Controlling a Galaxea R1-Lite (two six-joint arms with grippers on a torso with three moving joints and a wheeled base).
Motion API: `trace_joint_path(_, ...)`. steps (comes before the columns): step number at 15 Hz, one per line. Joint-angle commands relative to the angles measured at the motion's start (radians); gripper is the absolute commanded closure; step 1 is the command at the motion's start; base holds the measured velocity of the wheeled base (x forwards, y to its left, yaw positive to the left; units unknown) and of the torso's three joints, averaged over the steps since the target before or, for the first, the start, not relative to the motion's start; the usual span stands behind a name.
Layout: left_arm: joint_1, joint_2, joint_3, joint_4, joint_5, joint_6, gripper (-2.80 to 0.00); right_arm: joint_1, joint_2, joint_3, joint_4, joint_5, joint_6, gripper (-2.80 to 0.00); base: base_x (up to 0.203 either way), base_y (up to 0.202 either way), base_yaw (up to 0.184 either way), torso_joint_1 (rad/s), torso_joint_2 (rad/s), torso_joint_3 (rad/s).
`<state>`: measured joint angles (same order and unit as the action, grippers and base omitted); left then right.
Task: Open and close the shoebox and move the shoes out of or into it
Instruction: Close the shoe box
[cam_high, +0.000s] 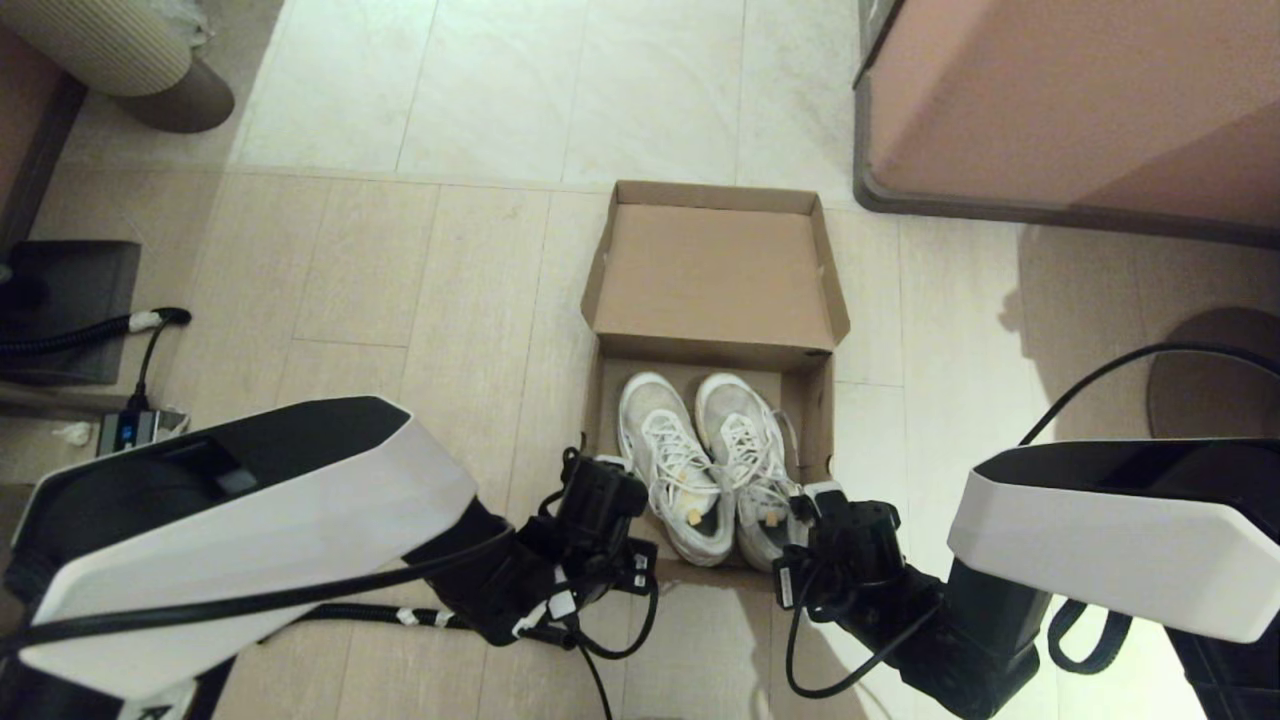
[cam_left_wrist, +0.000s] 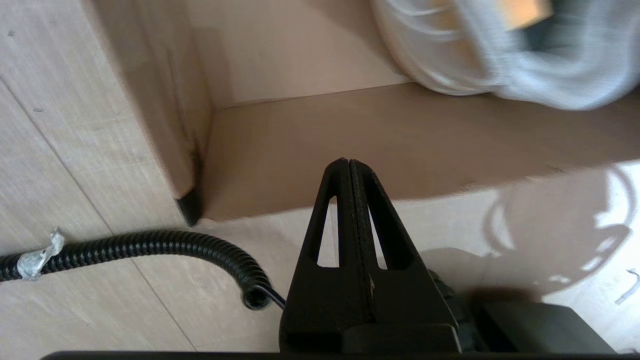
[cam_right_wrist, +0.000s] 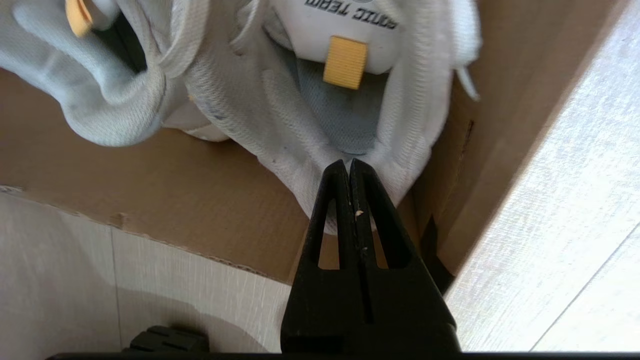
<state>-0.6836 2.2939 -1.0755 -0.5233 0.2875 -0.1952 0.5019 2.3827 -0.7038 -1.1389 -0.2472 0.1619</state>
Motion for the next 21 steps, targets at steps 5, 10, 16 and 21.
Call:
trace_joint_path(5, -0.018, 0.026, 0.048, -0.007, 0.004, -0.001, 0.00, 0.010, 0.038, 0.016, -0.005, -0.016, 0.001, 0.00, 0.000, 0.000, 0.000, 0.000, 0.00, 0.000)
trace_joint_path(10, -0.053, -0.001, 0.093, -0.006, 0.029, -0.001, 0.00, 0.024, 0.035, 0.062, -0.008, -0.032, 0.009, 0.00, 0.000, 0.000, 0.000, 0.000, 0.00, 0.000)
trace_joint_path(16, -0.124, -0.063, 0.231, -0.004, 0.055, -0.008, 0.00, 0.032, 0.024, 0.159, -0.086, -0.045, 0.008, 0.00, 0.000, 0.000, 0.000, 0.000, 0.00, 0.000)
trace_joint_path(21, -0.155, -0.083, 0.264, -0.007, 0.056, -0.013, 0.00, 0.035, 0.021, 0.168, -0.130, -0.054, 0.005, 0.00, 0.000, 0.000, 0.000, 0.000, 0.00, 0.000)
